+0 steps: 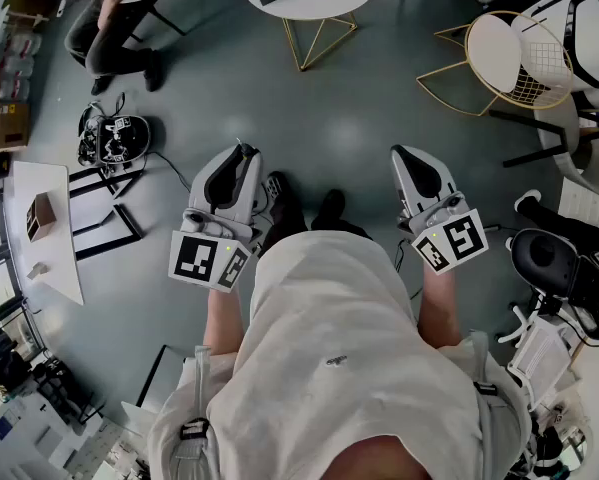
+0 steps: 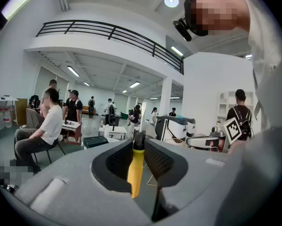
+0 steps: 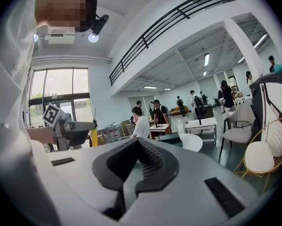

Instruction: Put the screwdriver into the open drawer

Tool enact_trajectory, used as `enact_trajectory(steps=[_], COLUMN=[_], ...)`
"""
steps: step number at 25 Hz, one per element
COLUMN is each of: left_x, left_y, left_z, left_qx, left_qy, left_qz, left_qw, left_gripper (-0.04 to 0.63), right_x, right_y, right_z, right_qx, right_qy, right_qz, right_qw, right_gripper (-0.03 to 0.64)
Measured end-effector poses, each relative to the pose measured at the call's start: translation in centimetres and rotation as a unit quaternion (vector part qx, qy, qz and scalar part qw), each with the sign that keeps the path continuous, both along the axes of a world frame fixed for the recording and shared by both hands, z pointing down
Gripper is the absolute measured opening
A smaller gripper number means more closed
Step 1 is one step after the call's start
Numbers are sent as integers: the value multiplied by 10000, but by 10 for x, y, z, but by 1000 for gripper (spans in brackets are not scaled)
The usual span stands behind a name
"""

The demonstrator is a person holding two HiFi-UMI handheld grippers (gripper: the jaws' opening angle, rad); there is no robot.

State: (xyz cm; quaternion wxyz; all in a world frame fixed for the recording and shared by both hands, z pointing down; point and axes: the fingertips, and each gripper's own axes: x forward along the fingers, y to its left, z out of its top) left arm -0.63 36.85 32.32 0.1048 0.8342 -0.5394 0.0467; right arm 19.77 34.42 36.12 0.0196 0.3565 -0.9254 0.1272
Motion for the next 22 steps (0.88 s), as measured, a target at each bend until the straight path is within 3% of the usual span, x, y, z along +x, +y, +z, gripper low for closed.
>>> enact_trajectory(steps=[10,22], left_x=[8,18], left_y=[8,25], left_z=[-1,-1], left_qx=[-59,-130], left_qy=[18,57], left_qz=[90,77], left_qw=[9999,9999], left_gripper=[83,83], right_x=[-3,7], right_y=[20,30], right_z=[-2,-6], right_qx=[-107,-96], right_qy=[-1,-331], right_qz=[-78,5], right_qw=[9999,9994], right_gripper=[5,6])
